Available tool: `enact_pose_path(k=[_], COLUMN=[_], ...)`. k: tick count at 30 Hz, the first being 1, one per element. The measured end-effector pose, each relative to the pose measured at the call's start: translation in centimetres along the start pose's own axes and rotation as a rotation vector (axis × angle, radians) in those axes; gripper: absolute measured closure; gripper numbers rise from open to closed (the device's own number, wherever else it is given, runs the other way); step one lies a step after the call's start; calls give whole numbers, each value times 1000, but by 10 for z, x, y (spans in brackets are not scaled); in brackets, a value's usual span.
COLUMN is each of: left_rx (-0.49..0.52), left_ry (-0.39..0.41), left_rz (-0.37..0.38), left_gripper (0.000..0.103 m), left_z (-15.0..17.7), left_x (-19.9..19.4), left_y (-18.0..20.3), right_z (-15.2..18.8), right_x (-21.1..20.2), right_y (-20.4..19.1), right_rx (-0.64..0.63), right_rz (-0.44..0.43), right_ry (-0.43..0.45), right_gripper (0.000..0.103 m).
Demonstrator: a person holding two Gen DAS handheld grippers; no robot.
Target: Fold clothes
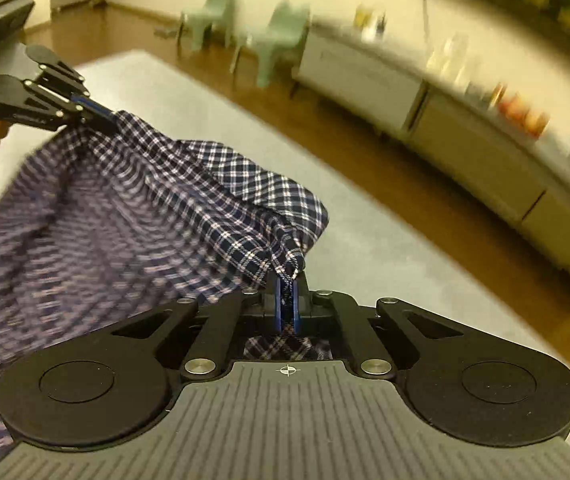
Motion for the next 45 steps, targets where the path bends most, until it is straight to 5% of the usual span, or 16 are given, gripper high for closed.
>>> enact_pose_path(k=[3, 6, 8, 10, 11, 14, 16, 19, 25, 30, 33, 35, 36, 37, 39, 45], left_rx=[10, 25, 8, -17, -32, -84, -118, -148, -621, -894, -882, -861, -853, -849, -834, -776], left_ry=[82, 54, -3, -50, -65, -52, -26, -88, -252, -261, -260, -263, -266, -258, -234, -211], left_rz=[47, 62, 53, 52, 56, 57, 77, 137, 140, 170, 149, 113, 104, 104, 104, 169], left_gripper=[98, 92, 85, 78, 77, 70, 53, 37, 36, 36, 48, 77, 86, 95, 98, 98], left_z=[24, 72, 105, 123, 129, 125, 115, 107, 130, 145, 144, 144, 143, 143, 138, 138], left_x=[-87, -157, -189, -206, -212, -222, -220, -196, -140, -117, -110, -110, -109, -111, -122, -180], left_y=[19, 47, 62, 68, 70, 73, 80, 105, 97, 73, 72, 69, 68, 68, 73, 88], right_z=[28, 94, 142, 182, 195, 205, 198, 180, 162, 155, 152, 150, 149, 147, 145, 160], right_x=[-76, -135, -149, -151, -154, -171, -183, -171, -110, -84, -68, -58, -64, -70, -82, -127], right_y=[-63, -143, -188, -216, -224, -230, -228, -237, -282, -276, -258, -248, -248, -249, -251, -279], right_rx=[-110, -212, -252, -236, -207, -82, -2, -51, -355, -234, -55, 31, 31, 32, 33, 15], right_rz=[66, 77, 73, 61, 53, 38, 30, 48, 78, 15, -32, -19, -10, -1, 16, 12], right_ry=[67, 55, -2, -66, -82, -22, 61, 123, 33, 55, 59, 20, 26, 31, 42, 76], right_gripper=[100, 98, 89, 51, 51, 52, 50, 39, 32, 33, 39, 62, 83, 91, 98, 99])
Point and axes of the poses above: each gripper's, at about its wrist camera, not at the fingertips, and x roughly the way its jaws point, y to its right, z to its underside, the point moved 2 cm from there along x, roughly the way its jaws point, and after that the axes turned 9 degrees about -z, right-handed, at the moved point
